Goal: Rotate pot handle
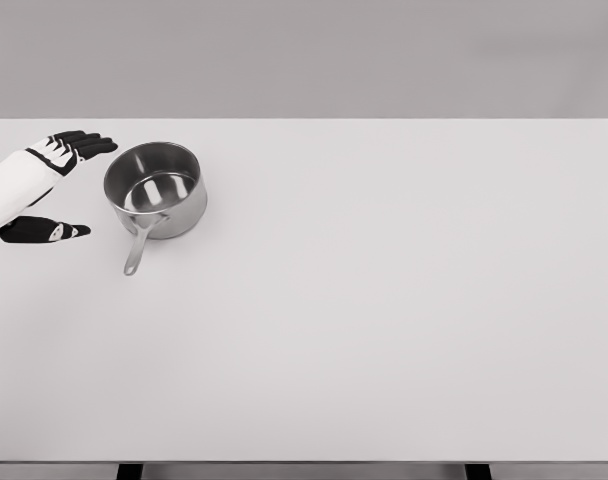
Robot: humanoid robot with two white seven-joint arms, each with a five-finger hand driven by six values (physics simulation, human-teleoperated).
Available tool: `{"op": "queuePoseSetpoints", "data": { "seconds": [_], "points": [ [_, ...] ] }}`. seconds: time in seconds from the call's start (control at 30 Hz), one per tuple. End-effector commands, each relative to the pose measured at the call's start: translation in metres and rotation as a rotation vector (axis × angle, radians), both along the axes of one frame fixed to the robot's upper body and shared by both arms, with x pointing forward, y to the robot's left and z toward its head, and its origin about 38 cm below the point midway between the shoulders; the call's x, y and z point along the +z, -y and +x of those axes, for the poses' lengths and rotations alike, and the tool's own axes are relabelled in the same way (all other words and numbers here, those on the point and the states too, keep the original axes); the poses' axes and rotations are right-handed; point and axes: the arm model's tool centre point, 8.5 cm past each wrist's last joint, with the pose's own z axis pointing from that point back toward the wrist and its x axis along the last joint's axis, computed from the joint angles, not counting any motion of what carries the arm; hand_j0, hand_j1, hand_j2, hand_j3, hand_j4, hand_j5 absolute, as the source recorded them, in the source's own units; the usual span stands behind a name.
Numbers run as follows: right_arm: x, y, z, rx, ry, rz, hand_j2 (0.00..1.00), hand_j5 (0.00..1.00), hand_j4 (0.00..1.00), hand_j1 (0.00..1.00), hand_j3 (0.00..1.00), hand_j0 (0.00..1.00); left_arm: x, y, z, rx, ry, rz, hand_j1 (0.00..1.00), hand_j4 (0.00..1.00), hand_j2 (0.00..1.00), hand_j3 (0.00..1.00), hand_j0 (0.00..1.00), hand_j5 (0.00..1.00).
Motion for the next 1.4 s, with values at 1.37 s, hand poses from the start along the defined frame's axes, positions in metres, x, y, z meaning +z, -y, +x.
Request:
{"op": "queuePoseSetpoints", "data": {
  "seconds": [1.37],
  "points": [
    [0.0, 0.0, 0.0, 0.0, 0.0, 0.0, 1.0, 1.0, 1.0, 1.0, 1.0, 1.0, 0.015, 0.152, 0.006, -0.501, 0.039, 0.355, 1.0, 1.0, 1.0, 1.0, 1.0, 1.0]
  ]
}}
